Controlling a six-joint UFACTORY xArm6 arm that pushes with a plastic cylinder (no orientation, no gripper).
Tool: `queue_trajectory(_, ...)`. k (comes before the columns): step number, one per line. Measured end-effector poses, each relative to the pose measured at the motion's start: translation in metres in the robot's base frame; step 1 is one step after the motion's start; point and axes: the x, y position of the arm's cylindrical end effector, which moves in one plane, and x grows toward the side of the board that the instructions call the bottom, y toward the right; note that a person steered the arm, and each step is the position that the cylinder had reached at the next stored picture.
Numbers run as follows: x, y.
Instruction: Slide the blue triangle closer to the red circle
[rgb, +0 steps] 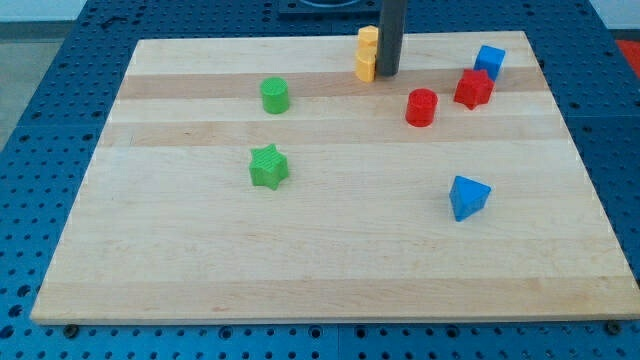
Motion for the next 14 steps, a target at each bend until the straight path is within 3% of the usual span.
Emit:
queue_trajectory(2, 0.029, 0.033)
queue_trajectory(4, 0.077, -0.023)
queue_trajectory(5, 0.116, -0.033)
queue_trajectory(7, 0.246, -0.029)
queue_trajectory(8, 0.307, 0.021)
queue_trajectory(9, 0.307, 0.076)
queue_trajectory(12, 0.233, 0.077)
queue_trajectory(14, 0.265, 0.054)
